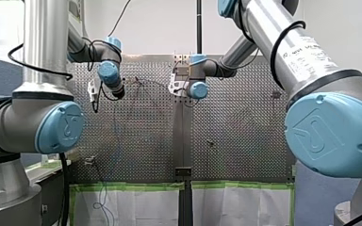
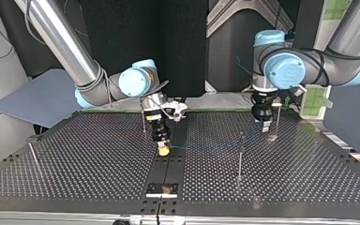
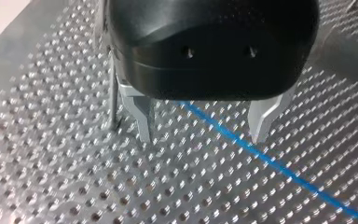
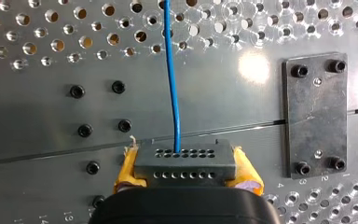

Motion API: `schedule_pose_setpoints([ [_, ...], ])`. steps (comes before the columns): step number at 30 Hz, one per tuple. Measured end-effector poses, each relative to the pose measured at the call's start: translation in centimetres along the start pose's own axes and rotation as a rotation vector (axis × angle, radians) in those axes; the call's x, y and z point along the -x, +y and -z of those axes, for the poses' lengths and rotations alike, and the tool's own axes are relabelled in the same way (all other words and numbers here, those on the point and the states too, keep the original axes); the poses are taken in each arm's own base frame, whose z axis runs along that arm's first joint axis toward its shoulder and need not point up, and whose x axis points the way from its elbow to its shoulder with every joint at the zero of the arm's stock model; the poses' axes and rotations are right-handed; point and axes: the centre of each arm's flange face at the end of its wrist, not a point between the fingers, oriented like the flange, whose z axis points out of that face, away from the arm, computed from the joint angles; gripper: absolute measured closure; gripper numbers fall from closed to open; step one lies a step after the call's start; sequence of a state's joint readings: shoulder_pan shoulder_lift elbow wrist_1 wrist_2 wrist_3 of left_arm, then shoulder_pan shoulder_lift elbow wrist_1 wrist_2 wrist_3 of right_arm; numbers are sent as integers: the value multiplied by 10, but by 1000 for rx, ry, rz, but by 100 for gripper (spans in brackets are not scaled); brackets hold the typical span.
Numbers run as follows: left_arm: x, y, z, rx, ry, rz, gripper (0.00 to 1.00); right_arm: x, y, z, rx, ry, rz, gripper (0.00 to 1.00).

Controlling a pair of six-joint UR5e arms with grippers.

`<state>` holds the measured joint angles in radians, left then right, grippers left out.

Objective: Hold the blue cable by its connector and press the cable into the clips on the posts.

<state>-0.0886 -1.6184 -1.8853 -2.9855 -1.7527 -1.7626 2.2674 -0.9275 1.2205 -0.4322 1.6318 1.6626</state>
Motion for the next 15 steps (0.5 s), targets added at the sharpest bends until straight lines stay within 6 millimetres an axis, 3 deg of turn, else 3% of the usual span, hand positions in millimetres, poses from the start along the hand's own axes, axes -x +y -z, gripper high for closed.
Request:
schedule_pose_setpoints([
  [10, -15, -3, 48, -60, 69, -45, 0, 1, -2, 1, -2, -7, -1, 100],
  [15, -6, -6, 61, -110, 33, -66, 0, 1, -2, 1, -2, -8, -2, 100],
])
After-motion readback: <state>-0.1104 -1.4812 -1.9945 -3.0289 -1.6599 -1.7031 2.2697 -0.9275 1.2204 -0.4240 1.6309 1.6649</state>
